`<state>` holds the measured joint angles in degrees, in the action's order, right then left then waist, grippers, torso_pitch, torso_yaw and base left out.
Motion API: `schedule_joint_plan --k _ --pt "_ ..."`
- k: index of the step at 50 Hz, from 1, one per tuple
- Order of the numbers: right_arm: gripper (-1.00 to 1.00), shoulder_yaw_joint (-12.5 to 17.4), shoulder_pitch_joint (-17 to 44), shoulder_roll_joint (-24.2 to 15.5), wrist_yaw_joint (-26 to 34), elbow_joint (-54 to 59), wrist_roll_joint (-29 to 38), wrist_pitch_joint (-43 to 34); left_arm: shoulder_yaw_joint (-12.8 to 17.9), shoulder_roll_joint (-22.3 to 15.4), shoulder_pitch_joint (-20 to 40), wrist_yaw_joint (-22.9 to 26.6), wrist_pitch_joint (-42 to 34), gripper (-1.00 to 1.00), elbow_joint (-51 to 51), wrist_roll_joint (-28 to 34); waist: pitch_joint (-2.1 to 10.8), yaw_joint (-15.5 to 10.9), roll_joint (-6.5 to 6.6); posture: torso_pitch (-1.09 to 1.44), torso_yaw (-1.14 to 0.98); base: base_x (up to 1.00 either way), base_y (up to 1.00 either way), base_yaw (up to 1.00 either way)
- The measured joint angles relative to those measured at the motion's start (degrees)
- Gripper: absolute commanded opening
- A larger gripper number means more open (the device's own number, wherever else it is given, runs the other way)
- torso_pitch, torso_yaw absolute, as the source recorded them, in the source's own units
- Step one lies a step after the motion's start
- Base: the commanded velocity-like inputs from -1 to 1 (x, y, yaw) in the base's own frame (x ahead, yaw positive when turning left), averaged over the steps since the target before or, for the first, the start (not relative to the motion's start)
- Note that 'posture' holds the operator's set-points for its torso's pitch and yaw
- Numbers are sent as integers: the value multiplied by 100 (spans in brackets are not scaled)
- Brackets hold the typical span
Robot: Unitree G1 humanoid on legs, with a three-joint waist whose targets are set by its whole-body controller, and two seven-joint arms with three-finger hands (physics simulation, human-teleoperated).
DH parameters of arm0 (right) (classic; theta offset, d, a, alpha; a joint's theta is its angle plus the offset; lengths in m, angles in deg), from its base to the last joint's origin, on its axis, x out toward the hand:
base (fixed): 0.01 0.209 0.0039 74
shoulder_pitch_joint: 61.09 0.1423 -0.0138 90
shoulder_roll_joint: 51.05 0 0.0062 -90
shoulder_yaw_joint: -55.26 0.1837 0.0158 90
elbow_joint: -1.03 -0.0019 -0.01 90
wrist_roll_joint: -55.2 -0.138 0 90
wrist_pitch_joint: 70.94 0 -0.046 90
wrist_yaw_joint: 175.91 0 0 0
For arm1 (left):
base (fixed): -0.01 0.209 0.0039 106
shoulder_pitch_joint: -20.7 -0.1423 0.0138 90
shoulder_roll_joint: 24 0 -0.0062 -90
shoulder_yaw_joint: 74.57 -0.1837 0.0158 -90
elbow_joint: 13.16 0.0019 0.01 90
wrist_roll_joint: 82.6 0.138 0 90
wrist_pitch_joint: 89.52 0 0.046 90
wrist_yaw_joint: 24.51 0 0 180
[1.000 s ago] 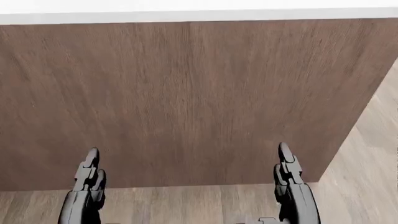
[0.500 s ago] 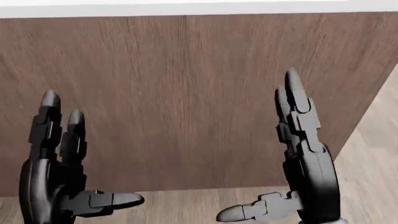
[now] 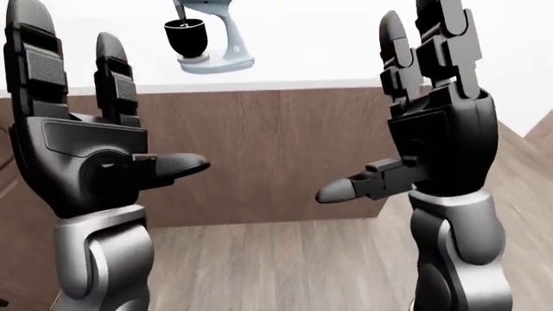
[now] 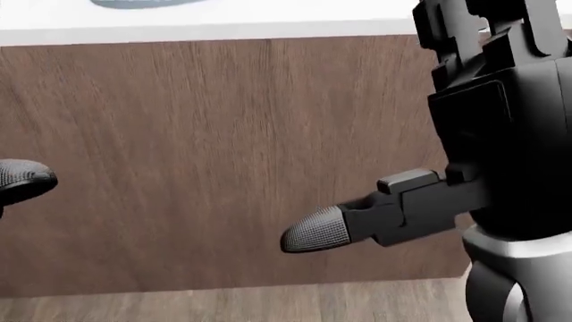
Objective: Open the stand mixer head.
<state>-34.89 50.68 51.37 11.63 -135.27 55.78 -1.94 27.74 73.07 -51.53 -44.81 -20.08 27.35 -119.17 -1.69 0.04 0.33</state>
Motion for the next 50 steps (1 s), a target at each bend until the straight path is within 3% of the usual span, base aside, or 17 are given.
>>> schedule_joint_plan --k 9,12,13,17,22,24,27,28,29,30,32,35,38,41,44,46,50 --pt "100 -11 -83 77 113 87 13 98 -38 27 -126 37 130 100 312 4 -51 25 50 0 0 0 15 0" --pt "100 22 -124 47 135 135 83 119 -112 38 -139 26 105 100 325 -7 -37 75 -223 0 0 0 67 0" --pt "100 48 -121 50 133 142 99 137 -132 37 -142 46 124 100 274 5 -15 71 -211 0 0 0 0 0" --pt "100 -27 -143 86 188 75 143 252 -98 27 -99 102 232 100 164 52 -74 166 231 0 0 0 0 0" --pt "100 -102 -167 86 319 109 124 167 -63 81 -218 73 169 100 313 111 -301 143 -212 0 0 0 68 0" --pt "100 36 -214 95 253 133 150 167 -162 94 -260 127 153 100 180 93 -281 154 -43 0 0 0 0 0" --pt "100 -30 -223 131 221 182 105 85 -81 71 -239 148 156 100 263 106 -136 49 -53 0 0 0 43 0" --pt "100 -75 -174 123 233 172 82 70 -47 72 -231 131 161 100 293 126 -139 52 -109 0 0 0 100 0" --pt "100 -67 -143 104 234 123 66 95 -59 80 -193 133 171 100 279 140 -161 83 -264 0 0 0 0 0" --pt "100 -31 -159 82 231 77 47 147 -95 115 -219 148 197 100 192 142 -205 98 -223 0 0 0 0 0" --pt "100 49 -214 102 191 47 18 199 -157 104 -222 188 213 100 152 126 -121 117 19 0 0 0 30 0" --pt "100 -14 -216 86 163 118 26 176 -116 114 -245 166 158 100 270 122 -243 100 -25 0 0 0 71 0" --pt "100 78 -196 95 113 186 4 129 -152 92 -213 168 148 100 188 115 -103 97 205 0 0 0 0 0" --pt "100 -71 -208 115 132 176 -16 137 -29 79 -255 126 167 100 258 129 -127 34 133 0 0 0 77 0" --pt "100 -11 -180 74 133 69 -27 190 -63 77 -186 100 157 100 224 131 -269 86 -199 0 0 0 70 0" --pt "100 82 -250 66 96 96 -17 227 -164 123 -248 144 166 100 136 108 -323 226 82 0 0 0 5 0" --pt "100 -55 -251 102 102 256 5 145 -52 81 -274 126 122 100 311 109 -93 114 200 0 0 0 35 0"
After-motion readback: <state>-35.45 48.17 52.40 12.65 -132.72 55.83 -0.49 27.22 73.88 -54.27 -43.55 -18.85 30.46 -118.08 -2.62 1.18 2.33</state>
